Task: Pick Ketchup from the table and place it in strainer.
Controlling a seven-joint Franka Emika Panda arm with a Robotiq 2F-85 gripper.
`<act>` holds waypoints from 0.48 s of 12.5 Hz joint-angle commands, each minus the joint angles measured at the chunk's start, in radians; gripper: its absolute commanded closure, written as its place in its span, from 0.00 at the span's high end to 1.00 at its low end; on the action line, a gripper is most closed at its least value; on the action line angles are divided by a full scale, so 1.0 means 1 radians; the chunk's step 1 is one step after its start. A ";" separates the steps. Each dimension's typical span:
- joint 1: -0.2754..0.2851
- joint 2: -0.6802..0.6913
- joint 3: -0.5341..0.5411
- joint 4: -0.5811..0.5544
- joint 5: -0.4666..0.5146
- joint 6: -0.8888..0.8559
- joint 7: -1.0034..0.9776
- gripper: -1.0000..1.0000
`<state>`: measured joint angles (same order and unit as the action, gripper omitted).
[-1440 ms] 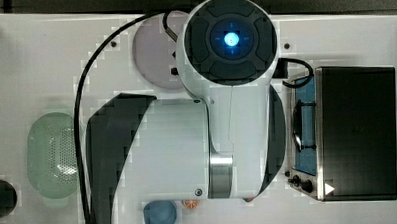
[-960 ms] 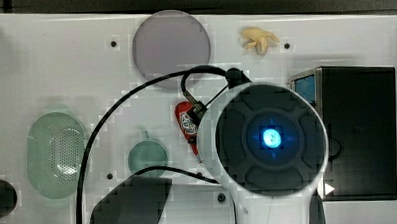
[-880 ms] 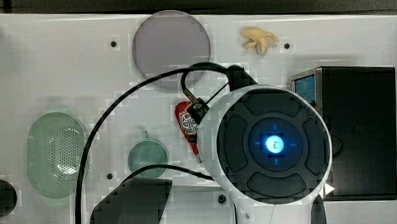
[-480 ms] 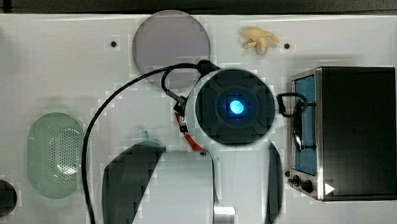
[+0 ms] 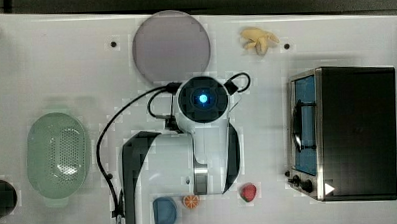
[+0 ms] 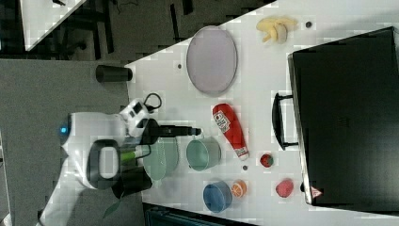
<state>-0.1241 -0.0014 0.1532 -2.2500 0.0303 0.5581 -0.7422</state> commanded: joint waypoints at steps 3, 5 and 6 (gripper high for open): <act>-0.002 0.051 -0.001 -0.100 -0.002 0.216 -0.287 1.00; -0.001 0.102 -0.002 -0.135 -0.015 0.309 -0.287 1.00; -0.001 0.130 -0.003 -0.143 -0.031 0.353 -0.286 1.00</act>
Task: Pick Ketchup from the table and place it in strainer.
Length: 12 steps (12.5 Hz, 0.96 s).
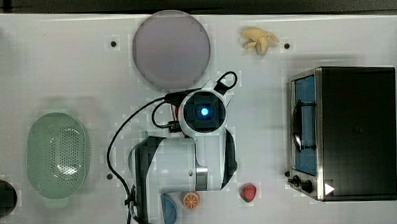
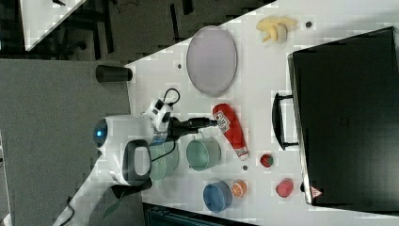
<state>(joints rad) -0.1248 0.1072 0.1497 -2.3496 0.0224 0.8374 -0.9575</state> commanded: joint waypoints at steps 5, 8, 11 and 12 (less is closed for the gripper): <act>0.000 0.165 -0.003 -0.052 -0.032 0.231 -0.060 1.00; 0.000 0.235 -0.005 -0.052 -0.032 0.296 -0.059 1.00; 0.000 0.277 -0.011 -0.052 -0.032 0.348 -0.059 0.96; 0.000 0.281 -0.012 -0.055 -0.032 0.345 -0.059 0.84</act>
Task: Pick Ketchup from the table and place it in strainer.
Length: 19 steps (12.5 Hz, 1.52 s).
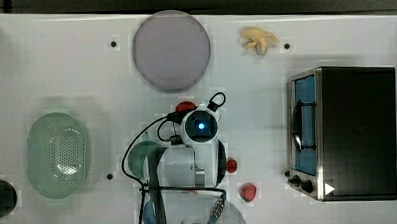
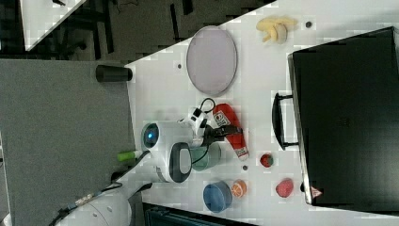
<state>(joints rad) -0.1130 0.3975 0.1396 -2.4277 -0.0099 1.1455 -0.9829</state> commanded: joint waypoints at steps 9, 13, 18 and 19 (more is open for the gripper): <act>-0.012 -0.232 0.004 0.032 0.001 -0.129 -0.032 0.60; -0.004 -0.444 0.059 0.070 0.003 -0.399 0.037 0.60; 0.020 -0.572 0.219 0.131 0.009 -0.590 0.271 0.60; 0.027 -0.575 0.259 0.138 0.017 -0.590 0.334 0.60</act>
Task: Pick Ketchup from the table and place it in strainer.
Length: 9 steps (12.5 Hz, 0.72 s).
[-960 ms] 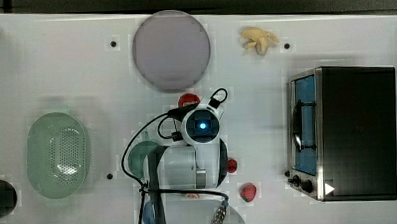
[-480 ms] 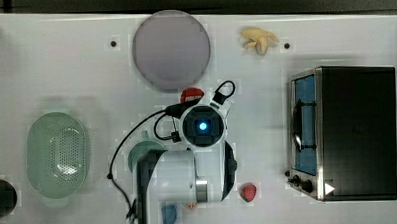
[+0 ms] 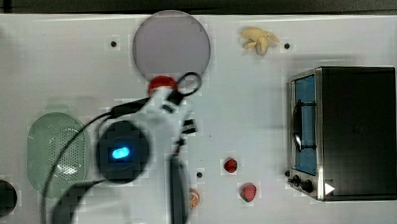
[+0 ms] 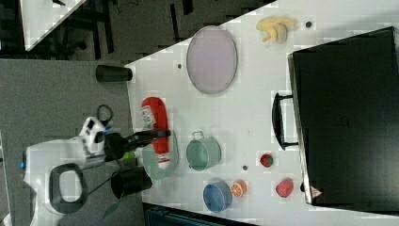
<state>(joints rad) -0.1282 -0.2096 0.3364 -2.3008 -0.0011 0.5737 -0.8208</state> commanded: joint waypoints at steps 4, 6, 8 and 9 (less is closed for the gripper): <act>0.056 0.063 0.234 0.024 0.037 0.004 0.455 0.60; 0.057 0.098 0.306 0.029 0.037 0.042 0.586 0.60; 0.058 0.147 0.363 0.031 0.037 0.126 0.681 0.60; 0.058 0.178 0.387 0.032 0.037 0.173 0.716 0.60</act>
<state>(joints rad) -0.0555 -0.0364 0.7285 -2.2832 0.0341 0.7280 -0.2460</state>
